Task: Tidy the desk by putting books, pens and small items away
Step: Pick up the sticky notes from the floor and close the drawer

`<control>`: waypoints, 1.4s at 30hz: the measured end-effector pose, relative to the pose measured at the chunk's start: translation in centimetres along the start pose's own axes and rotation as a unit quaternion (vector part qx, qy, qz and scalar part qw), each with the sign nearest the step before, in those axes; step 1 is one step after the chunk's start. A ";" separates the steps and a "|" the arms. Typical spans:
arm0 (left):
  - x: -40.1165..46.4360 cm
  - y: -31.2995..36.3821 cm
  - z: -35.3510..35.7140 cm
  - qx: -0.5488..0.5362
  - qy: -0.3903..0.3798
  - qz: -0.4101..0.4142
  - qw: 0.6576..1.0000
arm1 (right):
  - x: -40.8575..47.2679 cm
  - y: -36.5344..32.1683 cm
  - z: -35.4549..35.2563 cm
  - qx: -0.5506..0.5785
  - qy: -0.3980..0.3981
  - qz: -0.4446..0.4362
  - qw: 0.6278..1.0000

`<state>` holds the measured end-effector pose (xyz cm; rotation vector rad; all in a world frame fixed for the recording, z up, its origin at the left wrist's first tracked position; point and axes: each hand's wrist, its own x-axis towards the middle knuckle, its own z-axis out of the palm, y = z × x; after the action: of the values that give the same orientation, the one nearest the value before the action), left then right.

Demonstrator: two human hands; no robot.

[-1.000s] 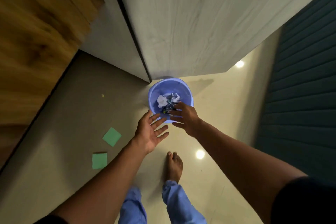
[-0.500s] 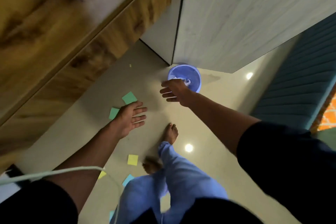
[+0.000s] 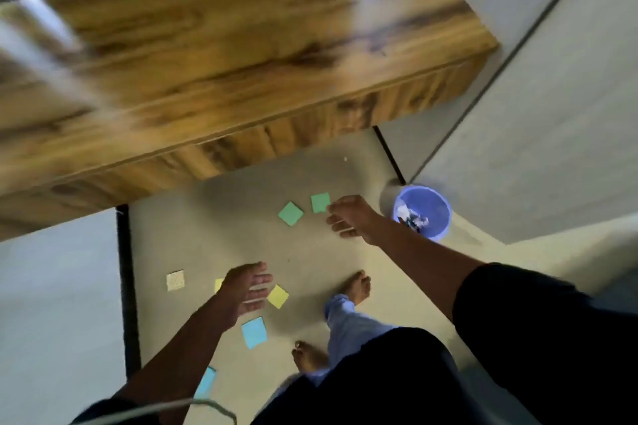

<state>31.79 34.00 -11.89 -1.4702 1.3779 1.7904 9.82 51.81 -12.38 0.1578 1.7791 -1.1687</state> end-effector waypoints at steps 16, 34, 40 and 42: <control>-9.6 -18.9 -12.6 -0.266 0.125 0.001 0.956 | -6.0 -3.5 20.6 -0.276 -0.206 -0.104 0.933; -8.2 -27.1 -6.8 -0.584 0.241 -0.083 0.771 | -1.5 3.5 37.6 -0.567 -0.399 -0.042 0.719; -2.9 -29.1 -6.6 -0.638 0.243 -0.075 0.727 | 2.2 8.7 40.9 -0.621 -0.396 -0.027 0.676; 0.0 -30.9 -6.9 -0.642 0.233 -0.067 0.727 | 4.2 10.9 41.8 -0.638 -0.391 -0.023 0.663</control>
<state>60.27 40.43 -24.18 -2.6953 -0.1409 2.4649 40.56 24.19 -25.68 -1.0729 1.3783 0.2550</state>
